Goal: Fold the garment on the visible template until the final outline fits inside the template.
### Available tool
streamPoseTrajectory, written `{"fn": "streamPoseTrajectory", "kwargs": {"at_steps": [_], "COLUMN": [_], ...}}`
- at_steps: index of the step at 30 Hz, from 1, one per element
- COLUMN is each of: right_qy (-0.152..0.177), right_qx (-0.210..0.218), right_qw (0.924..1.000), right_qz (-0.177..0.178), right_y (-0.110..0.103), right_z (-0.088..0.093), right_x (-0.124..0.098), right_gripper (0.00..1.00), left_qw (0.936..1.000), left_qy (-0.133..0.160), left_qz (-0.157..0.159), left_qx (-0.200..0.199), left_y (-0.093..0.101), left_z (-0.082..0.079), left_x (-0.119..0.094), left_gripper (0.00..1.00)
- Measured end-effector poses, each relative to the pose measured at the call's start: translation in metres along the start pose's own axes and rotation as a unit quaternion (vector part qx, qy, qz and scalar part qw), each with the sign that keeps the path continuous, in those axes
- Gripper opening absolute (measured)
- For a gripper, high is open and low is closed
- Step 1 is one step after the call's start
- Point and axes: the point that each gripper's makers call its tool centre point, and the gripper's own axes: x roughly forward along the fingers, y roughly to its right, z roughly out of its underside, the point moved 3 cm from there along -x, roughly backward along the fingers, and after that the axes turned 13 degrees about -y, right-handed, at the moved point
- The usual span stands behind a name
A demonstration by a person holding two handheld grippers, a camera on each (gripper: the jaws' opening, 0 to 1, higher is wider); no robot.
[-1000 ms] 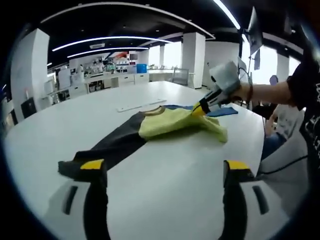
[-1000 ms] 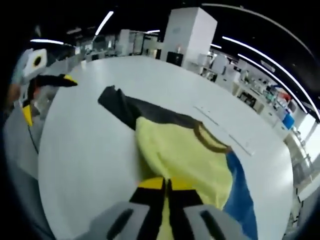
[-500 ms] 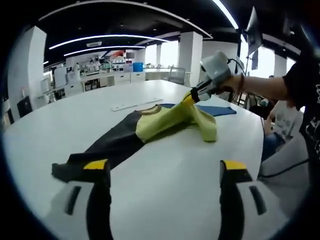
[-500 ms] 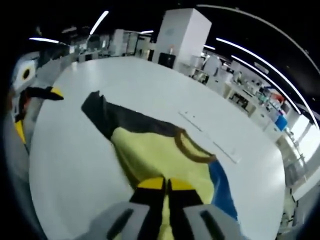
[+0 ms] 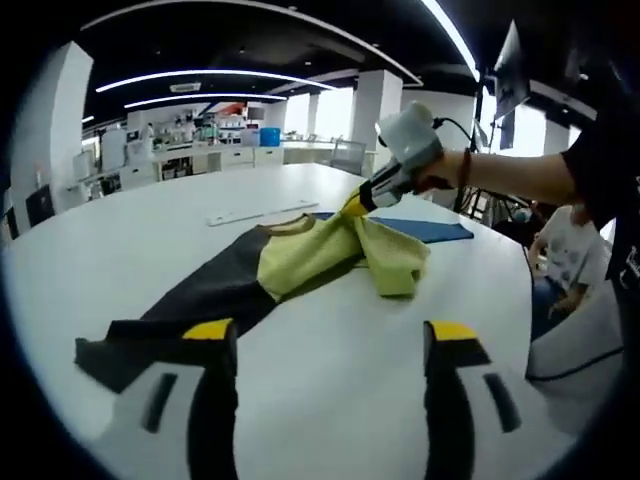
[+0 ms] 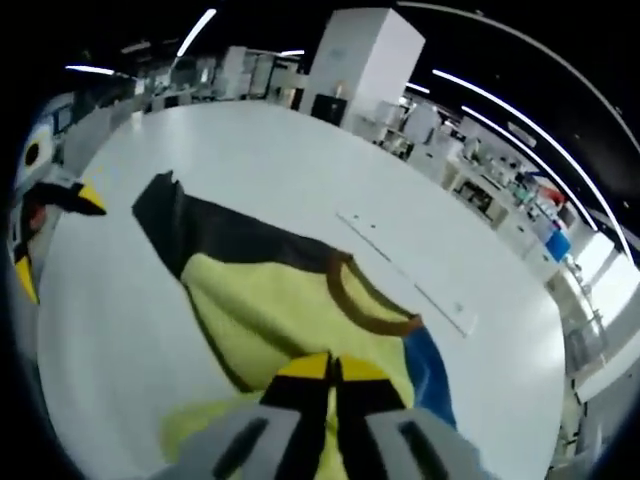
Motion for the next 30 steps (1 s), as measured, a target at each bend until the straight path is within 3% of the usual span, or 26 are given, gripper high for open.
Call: {"fn": "streamPoseTrajectory", "kwargs": {"at_steps": [14, 20, 23, 30], "right_qy": [-0.023, -0.025, -0.022, -0.008], "right_qx": [-0.009, -0.001, 0.008, 0.029], "right_qw": [0.9997, 0.9996, 0.9997, 0.9995], "right_qz": [-0.006, -0.011, -0.011, -0.009], "right_y": [0.011, 0.014, 0.012, 0.015], "right_z": [0.010, 0.012, 0.012, 0.006], "right_x": [0.041, 0.054, 0.050, 0.039], "right_gripper": [0.00, 0.00, 0.00, 0.00], "left_qw": [0.9981, 0.9966, 0.9953, 0.9939], "left_qy": [0.017, 0.018, 0.017, 0.015], "left_qz": [0.056, 0.075, 0.087, 0.092], "left_qx": [-0.022, -0.028, -0.037, -0.059], "left_y": [-0.002, 0.003, 0.005, 0.003], "left_z": [-0.028, -0.031, -0.033, -0.039], "left_x": [0.074, 0.097, 0.109, 0.138], "left_gripper": [0.46, 0.35, 0.27, 0.25]}}
